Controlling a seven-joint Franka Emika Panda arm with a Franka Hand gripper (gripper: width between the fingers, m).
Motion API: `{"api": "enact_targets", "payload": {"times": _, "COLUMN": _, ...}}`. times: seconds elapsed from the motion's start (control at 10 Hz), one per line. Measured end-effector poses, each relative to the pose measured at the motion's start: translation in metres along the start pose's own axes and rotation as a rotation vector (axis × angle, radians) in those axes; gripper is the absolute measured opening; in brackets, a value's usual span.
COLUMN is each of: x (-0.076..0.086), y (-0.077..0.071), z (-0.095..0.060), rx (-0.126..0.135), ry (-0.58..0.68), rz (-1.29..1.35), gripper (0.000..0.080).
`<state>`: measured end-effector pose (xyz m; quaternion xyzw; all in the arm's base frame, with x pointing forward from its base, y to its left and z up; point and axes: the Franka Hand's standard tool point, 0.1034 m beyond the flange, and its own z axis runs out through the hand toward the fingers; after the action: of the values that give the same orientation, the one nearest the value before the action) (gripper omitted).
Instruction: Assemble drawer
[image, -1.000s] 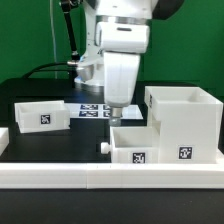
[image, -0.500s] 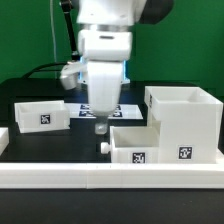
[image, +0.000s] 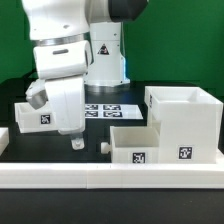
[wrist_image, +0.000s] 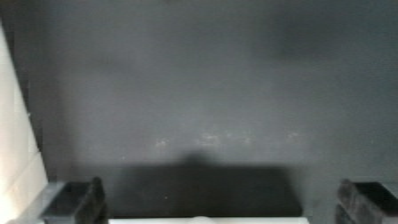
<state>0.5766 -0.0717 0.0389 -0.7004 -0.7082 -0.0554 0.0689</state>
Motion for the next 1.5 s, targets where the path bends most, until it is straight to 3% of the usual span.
{"api": "enact_targets", "payload": {"times": 0.6, "x": 0.051, "y": 0.000, "z": 0.014, "rx": 0.017, "ry": -0.004, "rz": 0.009, "gripper": 0.0649}}
{"api": "enact_targets", "payload": {"times": 1.0, "x": 0.050, "y": 0.000, "z": 0.014, "rx": 0.018, "ry": -0.004, "rz": 0.012, "gripper": 0.0649}}
{"api": "enact_targets", "payload": {"times": 1.5, "x": 0.073, "y": 0.003, "z": 0.018, "rx": 0.022, "ry": -0.006, "rz": 0.014, "gripper": 0.0649}}
